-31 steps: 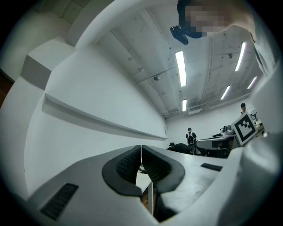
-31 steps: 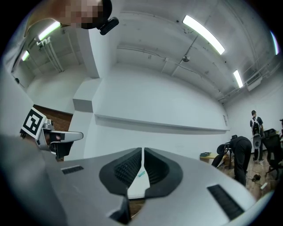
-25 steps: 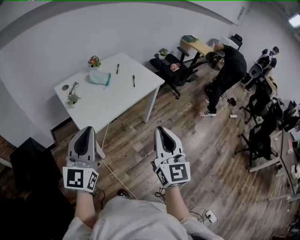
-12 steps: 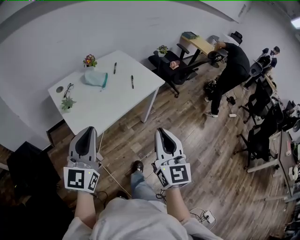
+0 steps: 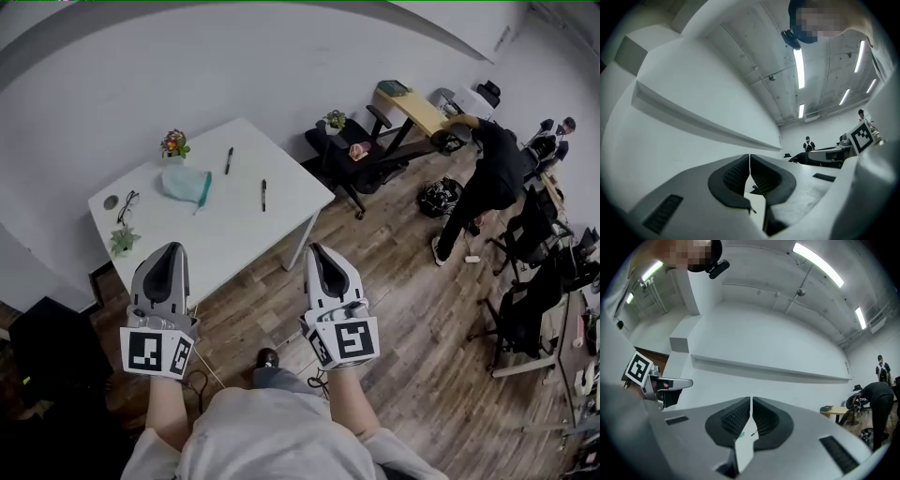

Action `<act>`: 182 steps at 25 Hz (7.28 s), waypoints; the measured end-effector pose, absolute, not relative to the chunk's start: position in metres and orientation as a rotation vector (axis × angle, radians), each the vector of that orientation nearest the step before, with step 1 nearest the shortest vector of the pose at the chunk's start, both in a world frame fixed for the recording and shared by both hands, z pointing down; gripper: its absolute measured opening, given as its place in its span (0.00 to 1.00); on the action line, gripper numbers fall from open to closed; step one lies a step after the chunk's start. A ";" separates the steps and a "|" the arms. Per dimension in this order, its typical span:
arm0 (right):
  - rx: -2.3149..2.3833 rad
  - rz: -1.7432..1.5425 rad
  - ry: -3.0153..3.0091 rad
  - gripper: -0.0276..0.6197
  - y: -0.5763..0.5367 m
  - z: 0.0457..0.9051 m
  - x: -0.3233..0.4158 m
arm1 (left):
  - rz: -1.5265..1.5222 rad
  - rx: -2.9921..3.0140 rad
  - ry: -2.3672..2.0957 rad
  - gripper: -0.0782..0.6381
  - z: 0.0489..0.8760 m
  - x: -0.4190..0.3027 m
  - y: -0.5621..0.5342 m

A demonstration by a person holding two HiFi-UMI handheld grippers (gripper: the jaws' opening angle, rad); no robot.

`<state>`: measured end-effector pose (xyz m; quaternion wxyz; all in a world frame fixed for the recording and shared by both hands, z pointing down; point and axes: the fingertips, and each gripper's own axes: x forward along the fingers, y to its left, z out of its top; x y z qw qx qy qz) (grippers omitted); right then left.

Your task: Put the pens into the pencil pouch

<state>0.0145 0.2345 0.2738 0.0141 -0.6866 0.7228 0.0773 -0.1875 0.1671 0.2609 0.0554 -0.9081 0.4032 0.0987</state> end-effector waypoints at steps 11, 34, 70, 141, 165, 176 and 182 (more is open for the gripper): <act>-1.994 0.294 2.363 0.09 0.162 0.263 0.089 | 0.335 -2.677 1.288 0.15 0.245 -0.102 0.108; -1.953 0.196 2.384 0.09 0.012 0.287 0.138 | 0.233 -2.663 1.350 0.15 0.267 -0.063 -0.032; -1.931 -0.077 2.686 0.09 -0.184 0.394 0.058 | -0.708 -3.014 1.349 0.19 0.571 -0.100 -0.185; -0.694 0.493 3.673 0.09 -0.297 0.434 0.077 | 0.334 -2.890 1.829 0.16 0.381 -0.019 -0.195; 0.883 1.546 3.842 0.23 -0.301 0.600 0.035 | 0.319 -2.687 2.078 0.16 0.396 -0.018 -0.194; 1.511 1.884 3.617 0.23 -0.296 0.651 0.018 | 0.305 -2.628 2.159 0.16 0.401 -0.025 -0.185; 1.684 1.687 3.723 0.18 -0.296 0.662 0.018 | 0.325 -2.606 2.192 0.16 0.404 -0.034 -0.179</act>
